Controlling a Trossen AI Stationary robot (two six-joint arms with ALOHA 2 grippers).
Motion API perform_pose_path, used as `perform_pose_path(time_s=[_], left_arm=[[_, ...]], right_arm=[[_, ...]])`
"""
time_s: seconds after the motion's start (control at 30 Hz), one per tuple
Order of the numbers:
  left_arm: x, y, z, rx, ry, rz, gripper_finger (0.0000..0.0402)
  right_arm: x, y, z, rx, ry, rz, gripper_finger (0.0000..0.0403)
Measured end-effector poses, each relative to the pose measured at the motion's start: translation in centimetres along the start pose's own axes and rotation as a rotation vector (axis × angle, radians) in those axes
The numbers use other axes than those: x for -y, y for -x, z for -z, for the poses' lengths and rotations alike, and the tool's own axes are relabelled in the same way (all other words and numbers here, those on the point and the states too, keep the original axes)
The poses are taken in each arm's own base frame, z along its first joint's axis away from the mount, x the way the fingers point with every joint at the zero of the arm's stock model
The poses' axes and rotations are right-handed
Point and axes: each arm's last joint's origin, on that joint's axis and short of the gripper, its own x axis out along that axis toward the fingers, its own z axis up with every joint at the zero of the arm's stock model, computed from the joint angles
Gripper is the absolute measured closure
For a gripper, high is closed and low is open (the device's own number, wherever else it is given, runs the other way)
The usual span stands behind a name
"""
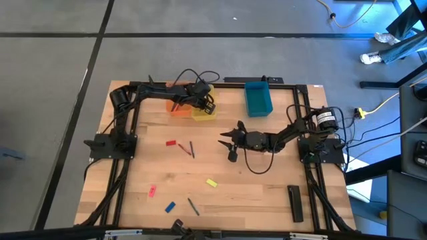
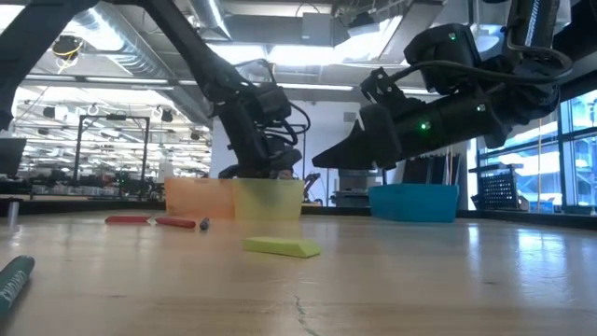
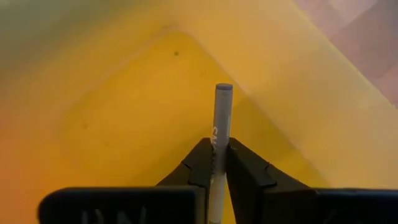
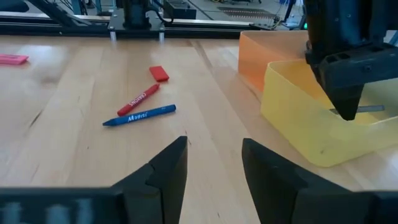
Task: Sort crayons/erasers/pens/pencils in bins
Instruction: Put the gray crayon into the yellow bin, then put the blue crayon into the yellow bin
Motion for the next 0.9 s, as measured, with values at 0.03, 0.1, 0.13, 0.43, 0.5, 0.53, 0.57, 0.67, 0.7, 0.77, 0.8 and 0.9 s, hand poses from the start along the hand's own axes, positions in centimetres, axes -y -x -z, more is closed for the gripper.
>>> perform_pose_path(time_s=[0.03, 0.1, 0.13, 0.43, 0.5, 0.53, 0.57, 0.67, 0.7, 0.77, 0.8, 0.9], left_arm=[[0.0, 0.0, 0.0, 0.0, 0.0, 0.0, 0.0361], [0.0, 0.0, 0.0, 0.0, 0.0, 0.0, 0.0347], [0.0, 0.0, 0.0, 0.004, 0.0, 0.002, 0.0339], [2.5, 2.7, -2.0, 0.094, -0.097, 0.057, 0.0313], [3.6, 4.2, -2.7, 0.144, -0.139, 0.073, 0.0314], [4.1, 5.2, -2.9, 0.159, -0.165, 0.073, 0.0315], [4.7, 6.2, -3.1, 0.181, -0.189, 0.073, 0.0315], [6.4, 9.6, -2.9, 0.236, -0.246, 0.062, 0.0315], [7.1, 10.7, -2.4, 0.244, -0.272, 0.056, 0.0315], [8.4, 12.5, -0.8, 0.257, -0.315, 0.028, 0.0315], [9.1, 13.2, 0.4, 0.26, -0.33, 0.013, 0.0315], [11.3, 13.8, 5.0, 0.258, -0.366, -0.009, 0.0315]], right_arm=[[0.0, 0.0, 0.0, -0.001, 0.0, 0.0, 0.0246], [0.0, 0.0, 0.0, 0.0, -0.001, 0.0, 0.0246], [0.0, 0.0, 0.0, 0.0, -0.001, 0.0, 0.0246], [0.0, 0.0, 0.1, -0.005, 0.022, 0.001, 0.0246], [0.0, 0.0, 0.1, -0.011, 0.024, 0.001, 0.0246], [0.0, 0.0, 0.1, -0.011, 0.024, 0.001, 0.0246], [0.0, 0.0, 0.1, -0.013, 0.024, 0.001, 0.0246], [0.0, 0.0, 0.2, -0.016, 0.026, 0.001, 0.0246], [0.0, 0.0, 0.2, -0.019, 0.027, 0.001, 0.0246], [0.0, 0.0, 0.3, -0.026, 0.028, 0.001, 0.0246], [0.0, 0.0, 0.3, -0.029, 0.029, 0.001, 0.0246], [0.0, 0.0, 0.4, -0.038, 0.031, 0.001, 0.0246]])
